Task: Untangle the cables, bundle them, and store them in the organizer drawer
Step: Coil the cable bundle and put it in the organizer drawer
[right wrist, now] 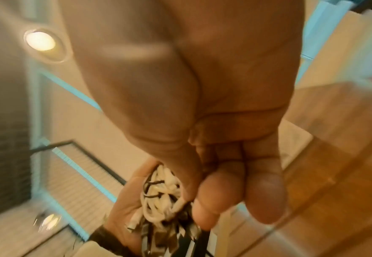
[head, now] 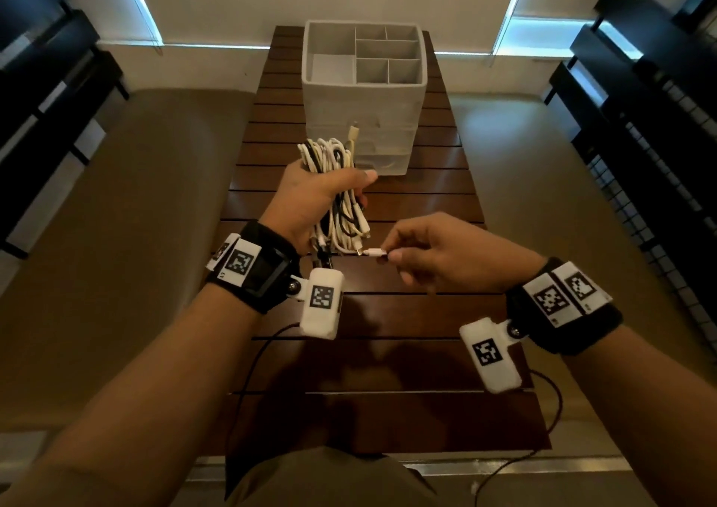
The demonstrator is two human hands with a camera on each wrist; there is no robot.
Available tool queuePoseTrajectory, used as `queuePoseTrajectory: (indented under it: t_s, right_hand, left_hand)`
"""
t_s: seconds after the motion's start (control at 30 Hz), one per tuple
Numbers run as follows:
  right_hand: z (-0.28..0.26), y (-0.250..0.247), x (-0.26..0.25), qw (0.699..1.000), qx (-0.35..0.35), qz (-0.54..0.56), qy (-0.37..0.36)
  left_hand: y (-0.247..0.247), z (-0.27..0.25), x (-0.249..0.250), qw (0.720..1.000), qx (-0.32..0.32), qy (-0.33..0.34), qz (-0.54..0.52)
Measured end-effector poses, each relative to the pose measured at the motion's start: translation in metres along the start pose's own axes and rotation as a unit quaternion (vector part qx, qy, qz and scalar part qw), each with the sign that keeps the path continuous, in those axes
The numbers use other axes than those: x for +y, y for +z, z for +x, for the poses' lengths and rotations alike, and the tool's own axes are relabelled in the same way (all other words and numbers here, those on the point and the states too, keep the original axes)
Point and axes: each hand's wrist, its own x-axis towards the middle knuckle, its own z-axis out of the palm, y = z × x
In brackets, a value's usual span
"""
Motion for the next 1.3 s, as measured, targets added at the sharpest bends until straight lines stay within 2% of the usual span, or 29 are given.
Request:
queuePoseTrajectory:
  t_s: [0.1, 0.17, 0.3, 0.37, 0.47, 0.53, 0.63, 0.77, 0.87, 0.97, 1.1, 1.23, 1.3]
  right_hand:
    - [-0.002, -0.007, -0.017, 0.988, 0.051, -0.14, -0.042]
    - [-0.002, -0.008, -0.023, 0.984, 0.088, -0.138, -0.064]
    - [0.001, -0.005, -0.024, 0.987, 0.123, -0.054, -0.088]
    - [0.002, -0.004, -0.022, 0.986, 0.134, 0.048, -0.081]
    - [0.005, -0.002, -0.018, 0.968, 0.146, 0.198, -0.046]
    - [0.011, 0.003, -0.017, 0.955, 0.164, 0.245, -0.032]
    - [0.018, 0.009, -0.014, 0.956, 0.189, 0.223, -0.02]
    - [0.024, 0.009, -0.006, 0.964, 0.156, 0.215, 0.009]
    - [0.025, 0.013, -0.003, 0.952, 0.147, 0.269, 0.022]
    - [0.029, 0.022, -0.001, 0.932, 0.187, 0.307, 0.04]
    - [0.035, 0.037, 0.004, 0.923, 0.24, 0.299, 0.035]
    - [0.033, 0.031, -0.003, 0.933, 0.235, 0.271, 0.032]
    - [0.033, 0.022, -0.002, 0.936, 0.224, 0.273, 0.01]
  left_hand:
    - [0.006, -0.002, -0.006, 0.999, 0.002, 0.021, 0.033]
    - [0.01, -0.003, -0.008, 0.999, -0.01, 0.033, 0.028]
    - [0.011, -0.006, -0.006, 0.998, -0.042, 0.045, 0.02]
    - [0.008, -0.006, -0.004, 0.999, -0.037, 0.027, -0.004]
    - [0.006, -0.004, -0.006, 0.998, -0.037, -0.011, -0.039]
    - [0.007, -0.003, -0.009, 0.996, -0.038, -0.033, -0.073]
    - [0.009, 0.0, -0.016, 0.992, -0.041, -0.061, -0.102]
    - [0.009, -0.002, -0.021, 0.989, -0.07, -0.081, -0.105]
    - [0.008, -0.004, -0.02, 0.988, -0.079, -0.076, -0.105]
    - [0.004, -0.004, -0.022, 0.988, -0.089, -0.065, -0.107]
    - [0.006, -0.002, -0.024, 0.993, -0.055, -0.061, -0.087]
    - [0.006, -0.003, -0.026, 0.985, -0.034, -0.091, -0.142]
    - [0.007, -0.004, -0.026, 0.981, -0.03, -0.082, -0.174]
